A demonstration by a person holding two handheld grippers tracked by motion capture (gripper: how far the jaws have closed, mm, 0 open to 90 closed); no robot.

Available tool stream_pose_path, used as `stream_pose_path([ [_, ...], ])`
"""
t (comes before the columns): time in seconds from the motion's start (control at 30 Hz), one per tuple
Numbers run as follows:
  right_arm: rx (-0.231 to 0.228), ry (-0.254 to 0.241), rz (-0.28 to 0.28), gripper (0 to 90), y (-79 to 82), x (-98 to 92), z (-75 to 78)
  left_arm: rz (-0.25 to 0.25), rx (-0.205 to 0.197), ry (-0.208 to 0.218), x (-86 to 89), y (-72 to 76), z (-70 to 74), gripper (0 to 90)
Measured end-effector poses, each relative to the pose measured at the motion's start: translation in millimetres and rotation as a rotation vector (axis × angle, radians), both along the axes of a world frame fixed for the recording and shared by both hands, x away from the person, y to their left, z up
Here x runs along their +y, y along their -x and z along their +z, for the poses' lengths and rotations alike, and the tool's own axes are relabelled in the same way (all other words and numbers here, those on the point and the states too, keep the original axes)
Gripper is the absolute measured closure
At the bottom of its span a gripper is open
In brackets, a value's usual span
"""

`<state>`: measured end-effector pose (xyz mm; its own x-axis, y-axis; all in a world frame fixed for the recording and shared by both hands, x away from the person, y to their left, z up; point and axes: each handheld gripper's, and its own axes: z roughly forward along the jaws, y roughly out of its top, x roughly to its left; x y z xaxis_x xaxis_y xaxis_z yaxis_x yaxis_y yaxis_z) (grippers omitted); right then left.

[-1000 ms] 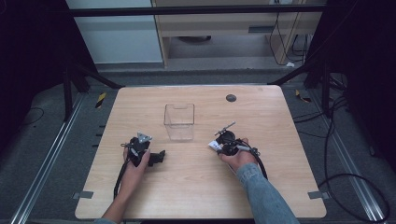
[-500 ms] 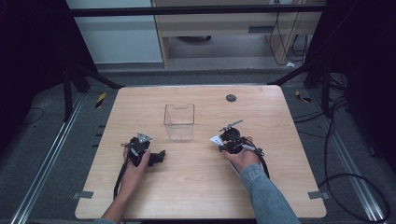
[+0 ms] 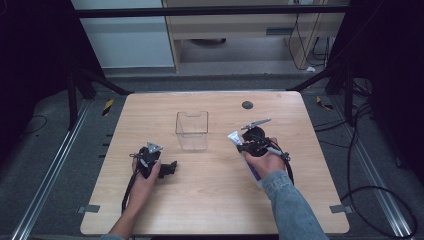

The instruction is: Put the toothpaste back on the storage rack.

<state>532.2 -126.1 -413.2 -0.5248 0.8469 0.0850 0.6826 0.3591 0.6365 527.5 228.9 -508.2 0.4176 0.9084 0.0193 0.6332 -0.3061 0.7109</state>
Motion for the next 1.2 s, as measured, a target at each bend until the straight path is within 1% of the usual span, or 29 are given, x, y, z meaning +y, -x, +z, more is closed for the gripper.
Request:
stream_pose_path([
  [0.07, -0.025, -0.013, -0.006, 79.7, -0.7, -2.6, 9.3, 0.0, 0.0, 0.0, 0.0, 0.0, 0.0, 0.0],
  [0.17, -0.048, -0.027, -0.011, 79.7, -1.9, -4.3, 19.5, 0.0, 0.0, 0.0, 0.0, 0.0, 0.0, 0.0],
  [0.2, -0.072, -0.035, -0.008, 79.7, -2.6, -4.4, 26.0, 0.0, 0.0, -0.001, 0.0, 0.0, 0.0, 0.0],
  [0.23, -0.072, -0.035, -0.008, 79.7, -2.6, -4.4, 26.0, -0.001, 0.0, -0.001, 0.0, -0.1, 0.0, 0.0],
  [0.27, -0.088, -0.043, 0.0, 79.7, -3.0, -4.2, 28.7, -0.002, 0.0, 0.0, -0.2, -0.3, 0.0, 0.0],
  [0.3, -0.096, -0.059, -0.004, 79.7, -3.1, -3.3, 32.8, -0.002, 0.0, 0.0, -0.2, -0.3, 0.0, 0.0],
  [0.4, -0.12, -0.07, -0.009, 79.7, -4.0, -2.0, 38.7, -0.002, 0.0, -0.001, -0.2, -0.2, 0.0, 0.0],
  [0.47, -0.139, -0.081, -0.01, 79.7, -6.6, 0.4, 44.9, -0.002, 0.0, -0.001, -0.2, -0.2, 0.0, 0.0],
  [0.53, -0.146, -0.085, -0.01, 79.7, -7.7, 1.3, 47.1, -0.002, 0.0, -0.001, -0.2, -0.2, 0.0, 0.0],
  [0.6, -0.167, -0.104, -0.013, 79.8, -11.3, 3.2, 54.2, -0.002, 0.0, -0.001, -0.2, -0.3, 0.0, 0.0],
  [0.67, -0.174, -0.107, -0.015, 79.8, -12.5, 3.5, 55.7, -0.003, 0.0, -0.001, -0.2, -0.4, 0.0, 0.0],
  [0.8, -0.207, -0.146, -0.023, 79.8, -18.1, 5.8, 64.2, -0.003, 0.0, -0.001, -0.3, -0.4, 0.0, 0.0],
  [0.83, -0.207, -0.146, -0.023, 79.8, -18.1, 5.8, 64.2, -0.003, 0.0, -0.001, -0.3, -0.4, 0.0, 0.0],
  [0.9, -0.214, -0.166, -0.028, 79.8, -19.3, 7.1, 68.0, -0.003, 0.0, -0.001, -0.2, -0.4, 0.0, 0.0],
  [0.93, -0.225, -0.169, -0.023, 79.8, -20.7, 8.0, 70.9, -0.003, 0.0, -0.001, -0.2, -0.4, 0.0, 0.0],
  [0.97, -0.225, -0.169, -0.023, 79.8, -20.7, 8.0, 70.9, -0.003, -0.001, -0.001, -0.2, -0.4, 0.0, 0.0],
  [1.0, -0.24, -0.176, -0.025, 79.8, -23.1, 9.0, 73.9, -0.003, 0.0, -0.001, -0.2, -0.4, 0.0, 0.0],
  [1.07, -0.247, -0.179, -0.024, 79.8, -24.5, 9.1, 74.7, -0.002, -0.001, 0.001, -0.3, -0.4, -0.1, 0.0],
  [1.2, -0.266, -0.202, -0.03, 79.9, -31.6, 13.4, 78.5, -0.002, -0.001, 0.002, -0.4, -0.4, -0.1, 0.0],
])
